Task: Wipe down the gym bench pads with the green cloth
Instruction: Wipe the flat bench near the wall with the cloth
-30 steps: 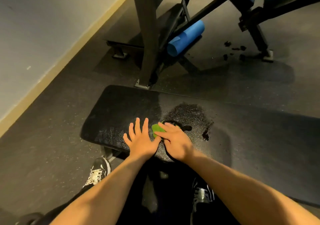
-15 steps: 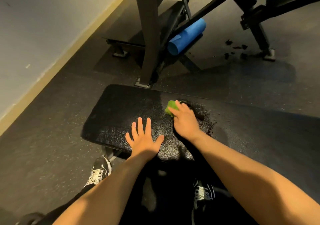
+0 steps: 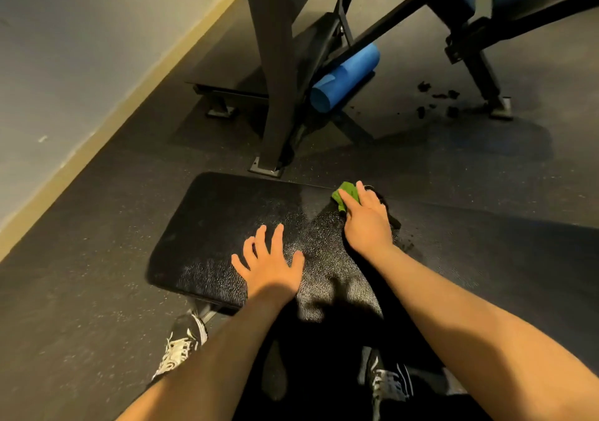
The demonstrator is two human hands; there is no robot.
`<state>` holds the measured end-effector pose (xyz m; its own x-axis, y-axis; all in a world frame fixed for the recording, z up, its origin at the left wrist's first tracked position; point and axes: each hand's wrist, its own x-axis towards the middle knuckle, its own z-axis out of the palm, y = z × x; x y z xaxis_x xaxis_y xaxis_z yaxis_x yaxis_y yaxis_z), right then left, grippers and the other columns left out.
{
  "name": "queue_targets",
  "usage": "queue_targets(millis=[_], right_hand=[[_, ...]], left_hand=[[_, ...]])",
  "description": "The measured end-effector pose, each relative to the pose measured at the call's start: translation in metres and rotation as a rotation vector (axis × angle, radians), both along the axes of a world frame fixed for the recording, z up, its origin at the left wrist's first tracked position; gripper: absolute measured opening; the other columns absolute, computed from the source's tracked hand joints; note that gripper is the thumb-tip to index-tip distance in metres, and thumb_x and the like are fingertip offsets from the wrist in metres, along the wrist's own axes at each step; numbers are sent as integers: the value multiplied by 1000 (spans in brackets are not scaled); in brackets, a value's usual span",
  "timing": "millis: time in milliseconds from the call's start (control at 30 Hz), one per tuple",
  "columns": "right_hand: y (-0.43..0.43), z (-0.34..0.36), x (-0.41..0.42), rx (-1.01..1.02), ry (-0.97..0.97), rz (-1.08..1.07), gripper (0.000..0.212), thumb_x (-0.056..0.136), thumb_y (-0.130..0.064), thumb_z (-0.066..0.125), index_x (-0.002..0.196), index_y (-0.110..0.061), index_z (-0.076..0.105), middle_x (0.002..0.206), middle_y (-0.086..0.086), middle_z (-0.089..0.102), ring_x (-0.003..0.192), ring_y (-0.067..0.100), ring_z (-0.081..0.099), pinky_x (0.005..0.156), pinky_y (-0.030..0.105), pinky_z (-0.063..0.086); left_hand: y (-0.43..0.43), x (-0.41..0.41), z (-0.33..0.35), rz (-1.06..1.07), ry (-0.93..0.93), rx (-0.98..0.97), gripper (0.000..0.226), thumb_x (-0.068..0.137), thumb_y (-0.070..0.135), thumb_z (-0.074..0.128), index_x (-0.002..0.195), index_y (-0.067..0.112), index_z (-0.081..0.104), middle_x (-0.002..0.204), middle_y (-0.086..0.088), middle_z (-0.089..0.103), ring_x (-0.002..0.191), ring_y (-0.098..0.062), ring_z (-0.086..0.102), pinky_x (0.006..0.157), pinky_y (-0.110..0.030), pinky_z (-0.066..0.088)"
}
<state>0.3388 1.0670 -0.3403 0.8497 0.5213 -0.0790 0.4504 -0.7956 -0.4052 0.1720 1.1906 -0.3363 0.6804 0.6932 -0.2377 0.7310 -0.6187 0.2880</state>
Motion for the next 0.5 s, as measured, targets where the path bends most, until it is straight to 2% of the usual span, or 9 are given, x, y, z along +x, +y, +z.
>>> queue_targets(millis=[100,200,267,367,433,500], right_hand=[[39,7,2,-3,-7,-19,58,92,-20,54,147,-32,42,163,7,19,143,30,23,115,44,22],[88,11,-7,61,21,175,56,91,-15,55,144,-30,48,161,4,26,143,28,27,115,44,23],[109,11,-16,47,35,322,56,93,-12,52,146,-31,46,162,2,24,146,26,22,119,46,17],[102,7,-19,35,52,459,58,97,-9,46,150,-33,40,164,1,18,150,25,14,121,46,9],[78,3,-9,61,28,446,60,95,-9,46,149,-35,41,164,2,19,149,27,17,121,45,14],[49,-1,3,63,-22,341,61,92,-10,49,147,-34,44,163,5,22,147,29,23,121,45,21]], left_hand=[[-1,2,-15,-36,14,103,70,96,59,34,158,37,10,167,2,3,152,-27,3,118,-62,0],[1,2,-25,-45,-79,154,73,87,59,33,153,29,37,160,-8,32,144,-32,25,113,-66,14],[5,1,-31,-69,-95,184,73,85,57,36,148,22,45,154,-12,41,139,-35,31,110,-67,19],[5,-1,-33,-101,-98,194,72,85,56,38,146,20,47,152,-14,43,138,-38,36,109,-69,24],[5,0,-31,-94,-101,180,73,85,57,36,148,23,45,155,-13,40,140,-37,34,111,-69,21],[7,0,-29,-82,-88,159,75,85,60,31,151,26,40,159,-10,34,145,-35,28,114,-66,14]])
